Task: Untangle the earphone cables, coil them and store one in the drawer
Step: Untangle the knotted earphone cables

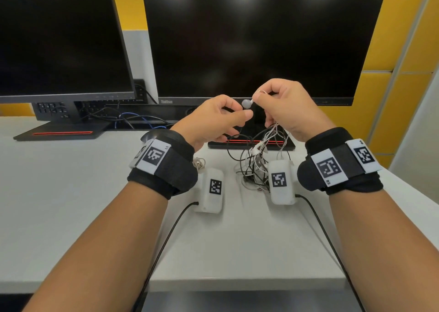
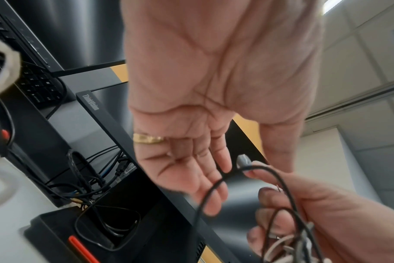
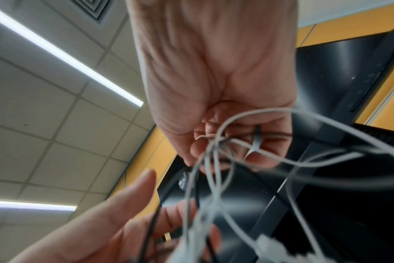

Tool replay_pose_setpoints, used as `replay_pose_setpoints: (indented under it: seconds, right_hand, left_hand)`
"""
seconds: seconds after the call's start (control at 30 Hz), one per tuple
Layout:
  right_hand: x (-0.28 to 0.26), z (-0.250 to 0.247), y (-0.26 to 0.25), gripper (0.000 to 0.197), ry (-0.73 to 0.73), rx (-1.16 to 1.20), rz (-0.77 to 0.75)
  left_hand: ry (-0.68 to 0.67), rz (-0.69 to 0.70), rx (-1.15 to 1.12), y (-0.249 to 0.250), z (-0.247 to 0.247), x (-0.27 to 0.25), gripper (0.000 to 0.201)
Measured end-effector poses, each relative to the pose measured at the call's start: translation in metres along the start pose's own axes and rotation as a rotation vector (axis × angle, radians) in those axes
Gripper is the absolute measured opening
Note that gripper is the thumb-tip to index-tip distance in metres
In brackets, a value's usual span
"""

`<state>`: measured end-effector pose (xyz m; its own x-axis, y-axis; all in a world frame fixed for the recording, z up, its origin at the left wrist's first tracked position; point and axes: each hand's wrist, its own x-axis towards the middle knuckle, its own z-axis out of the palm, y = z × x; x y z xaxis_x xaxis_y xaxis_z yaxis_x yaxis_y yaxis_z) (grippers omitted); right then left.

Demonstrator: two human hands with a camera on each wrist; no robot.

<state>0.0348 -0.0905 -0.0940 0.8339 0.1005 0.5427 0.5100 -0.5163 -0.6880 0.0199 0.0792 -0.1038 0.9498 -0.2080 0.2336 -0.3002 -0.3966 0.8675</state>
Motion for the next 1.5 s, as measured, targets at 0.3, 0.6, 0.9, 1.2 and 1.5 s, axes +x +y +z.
replay_pose_setpoints:
  seconds: [0.3,0.6,0.9,1.2,1.5]
  right_hand:
    - [0.0,-0.004,-0.004,0.01,0.057,0.129,0.138]
    - [0.0,-0.009,-0.004,0.012,0.048,0.047,0.123]
    - [-0.006,-0.005,-0.013,0.02,-0.33,0.011,0.233]
    - [0.001,-0.008,0.008,0.033,-0.051,-0.31,0.091]
    - [0.0,-0.007,-0.001,0.045,0.101,-0.077,0.123]
  left_hand:
    - [-0.378,0.013,0.195,0.003,-0.001,-0.009,0.005]
    - [-0.088,0.071,-0.169,0.004,0.0,-0.004,0.012]
    - [0.012,0.172,-0.492,0.01,-0.001,-0.006,0.014]
    - [0.053,0.097,-0.318,0.004,0.0,-0.004,0.042]
    - [-0.095,-0.045,0.03,0.003,0.002,-0.008,0.015]
